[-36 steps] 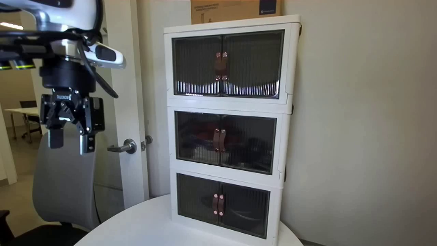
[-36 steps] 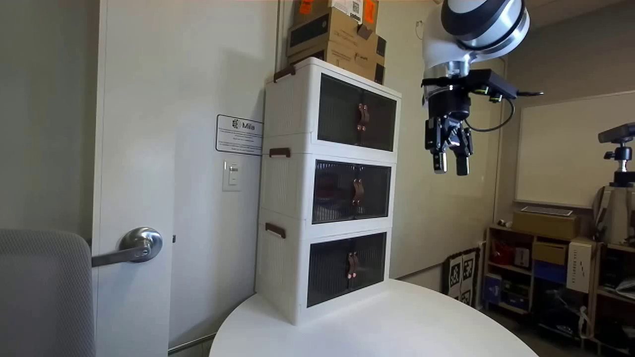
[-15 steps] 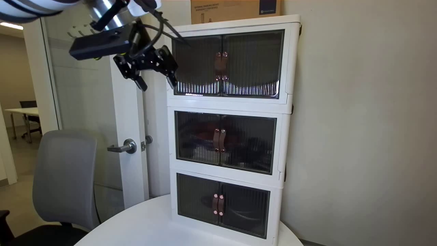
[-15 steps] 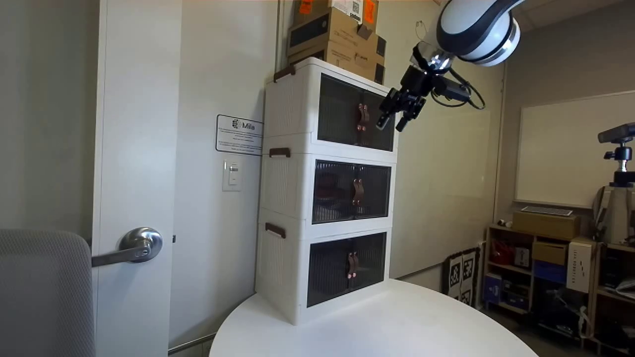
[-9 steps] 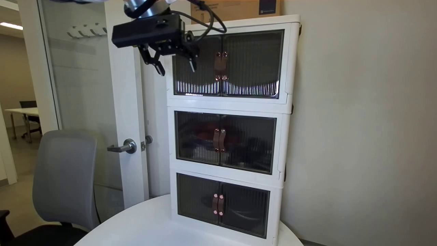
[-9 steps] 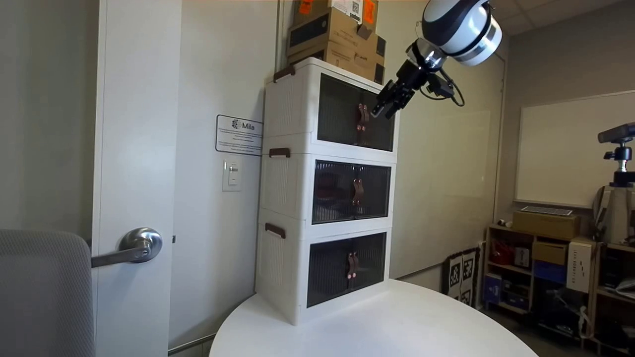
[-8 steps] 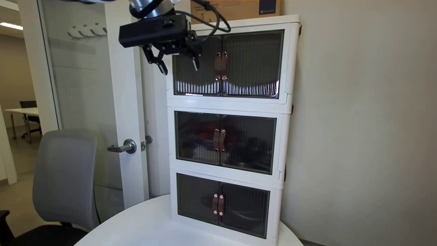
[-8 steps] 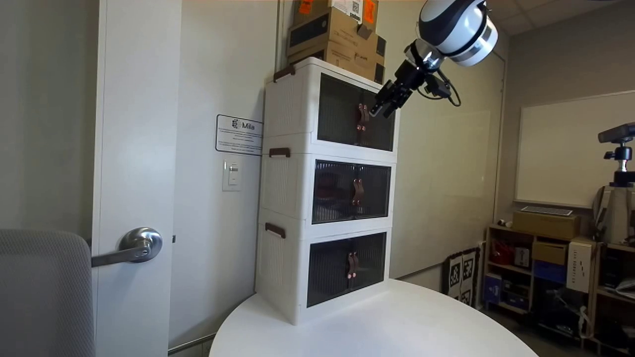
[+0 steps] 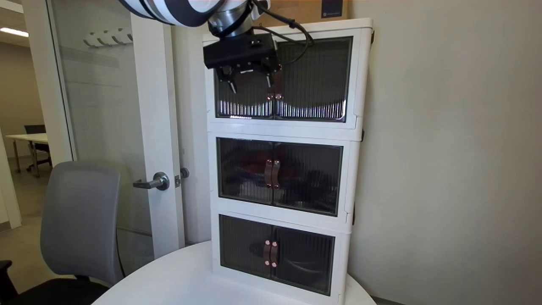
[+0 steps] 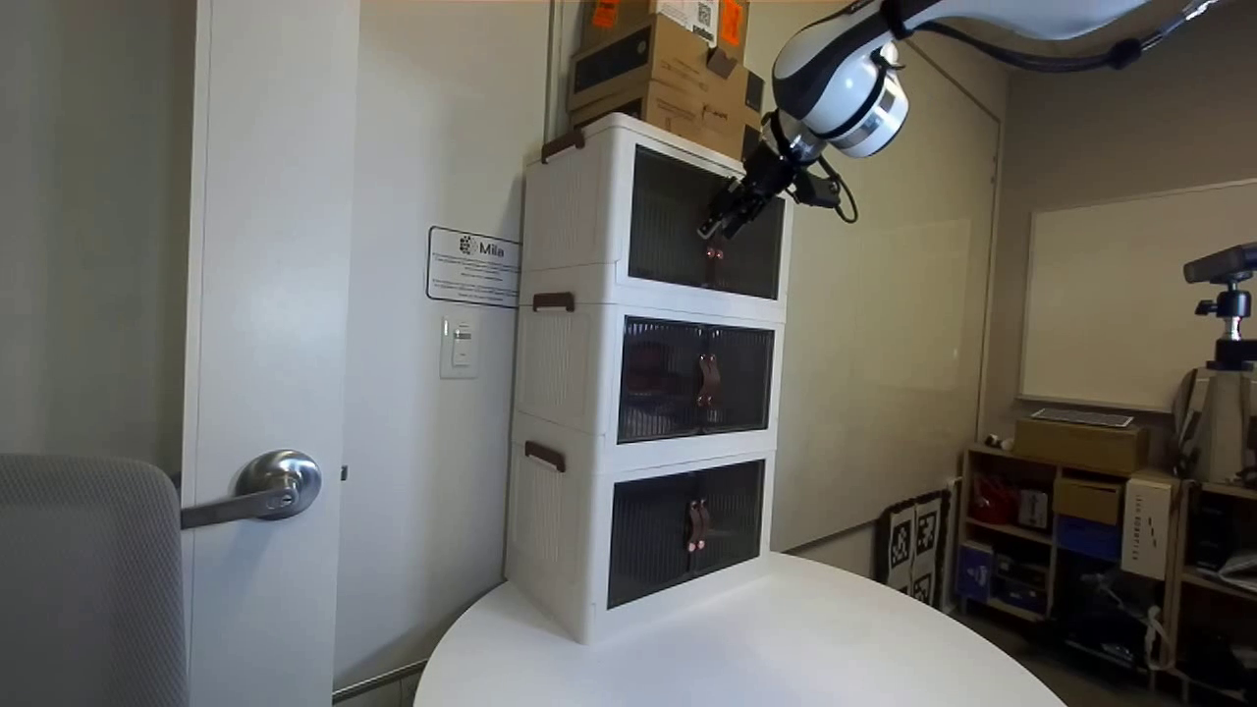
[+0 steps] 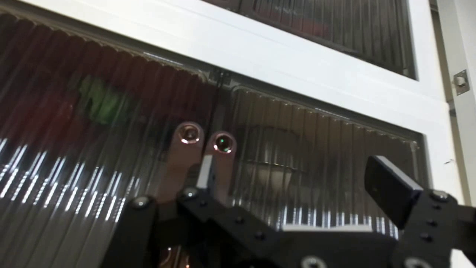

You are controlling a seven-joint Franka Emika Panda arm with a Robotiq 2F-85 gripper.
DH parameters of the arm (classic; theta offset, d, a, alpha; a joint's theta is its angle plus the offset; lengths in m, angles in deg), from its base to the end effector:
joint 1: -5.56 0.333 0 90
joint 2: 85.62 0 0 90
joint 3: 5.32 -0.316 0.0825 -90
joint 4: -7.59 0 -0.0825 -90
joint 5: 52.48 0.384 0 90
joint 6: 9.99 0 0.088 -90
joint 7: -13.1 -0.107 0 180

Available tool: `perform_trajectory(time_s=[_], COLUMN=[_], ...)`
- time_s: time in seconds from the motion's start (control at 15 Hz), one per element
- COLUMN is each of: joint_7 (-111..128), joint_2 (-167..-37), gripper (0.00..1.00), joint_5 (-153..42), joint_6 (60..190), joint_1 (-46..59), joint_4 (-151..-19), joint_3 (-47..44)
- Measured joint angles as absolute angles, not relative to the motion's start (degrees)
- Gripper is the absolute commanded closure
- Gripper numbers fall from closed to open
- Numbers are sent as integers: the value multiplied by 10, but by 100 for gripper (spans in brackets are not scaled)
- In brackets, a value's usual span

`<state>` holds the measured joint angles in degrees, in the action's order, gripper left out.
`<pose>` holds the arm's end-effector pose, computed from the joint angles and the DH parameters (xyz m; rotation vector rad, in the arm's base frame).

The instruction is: Open the cabinet doors

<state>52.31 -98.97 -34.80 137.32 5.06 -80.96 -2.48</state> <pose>0.6825 -0.0407 0.6100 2.7640 0.6201 1.2368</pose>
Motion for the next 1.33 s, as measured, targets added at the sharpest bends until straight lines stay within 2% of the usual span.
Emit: perform_trajectory(time_s=[0.67,1.07,1.33], joint_7=[480,434,383], joint_2=[-1103,-1108,-1100], gripper=[0,0,0], joint_5=[-364,-365,-401], joint_6=[1305,1289,1364], joint_1=[-4,-3,18], joint_4=[-638,-622,-656], joint_3=[-74,-72,-60])
